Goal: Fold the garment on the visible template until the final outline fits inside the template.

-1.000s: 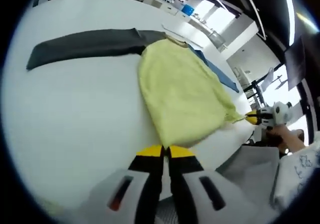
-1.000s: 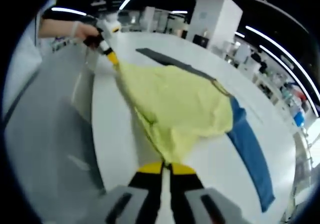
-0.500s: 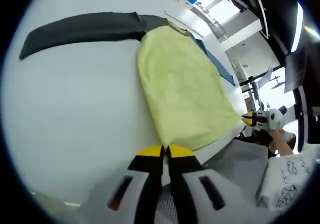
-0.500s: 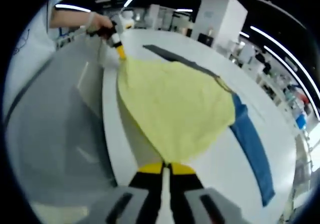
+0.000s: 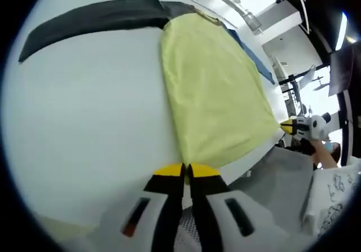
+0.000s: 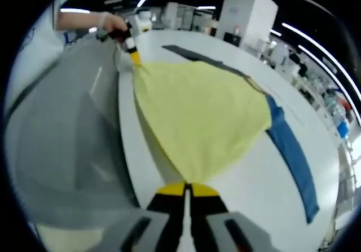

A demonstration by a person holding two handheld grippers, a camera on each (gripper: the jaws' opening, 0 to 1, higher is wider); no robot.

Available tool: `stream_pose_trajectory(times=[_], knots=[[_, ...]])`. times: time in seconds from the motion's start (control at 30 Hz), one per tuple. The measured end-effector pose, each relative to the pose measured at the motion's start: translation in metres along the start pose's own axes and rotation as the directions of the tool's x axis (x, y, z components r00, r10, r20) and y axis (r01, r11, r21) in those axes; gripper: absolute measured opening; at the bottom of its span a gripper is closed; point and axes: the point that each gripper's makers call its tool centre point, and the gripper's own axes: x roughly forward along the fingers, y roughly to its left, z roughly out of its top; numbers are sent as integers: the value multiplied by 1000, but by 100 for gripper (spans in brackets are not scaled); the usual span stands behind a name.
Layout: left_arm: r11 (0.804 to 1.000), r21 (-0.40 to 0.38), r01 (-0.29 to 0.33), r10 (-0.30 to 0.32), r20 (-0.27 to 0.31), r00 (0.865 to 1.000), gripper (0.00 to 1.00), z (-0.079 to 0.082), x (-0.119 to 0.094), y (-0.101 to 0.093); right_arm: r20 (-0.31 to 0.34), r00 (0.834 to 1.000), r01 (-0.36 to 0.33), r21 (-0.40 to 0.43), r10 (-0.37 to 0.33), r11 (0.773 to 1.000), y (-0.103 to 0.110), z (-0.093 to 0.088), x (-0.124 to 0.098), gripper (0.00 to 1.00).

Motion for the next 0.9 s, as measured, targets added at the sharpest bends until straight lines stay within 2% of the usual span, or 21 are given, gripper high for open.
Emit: stream_pose_trajectory(times=[0.23, 0.5, 0.7, 0.8, 0.83, 0.9], knots=[[999, 30, -21, 21, -15, 1000, 0, -3, 3, 3, -19, 1000, -14, -3, 14, 1000, 3, -7, 7, 0], [1000, 17, -17, 18, -13, 1000, 0, -2, 2, 7, -32, 999, -22, 0, 22, 1000, 4, -13, 13, 0], [997, 70, -26, 27, -20, 999, 1, -3, 1, 7, -37, 999, -27, 8, 27, 1000, 5, -15, 15, 0], [993, 117, -25, 29, -28, 999, 5, -5, -2, 6, -15, 999, -34, 66, 35, 997, 5, -14, 15, 0], [987, 154, -34, 39, -26, 999, 6, -4, -5, 7, -1, 999, -40, 86, 41, 995, 5, -12, 13, 0], [984, 174, -34, 38, -18, 999, 8, -2, -11, 5, 16, 999, -35, 111, 34, 993, 3, -10, 11, 5]])
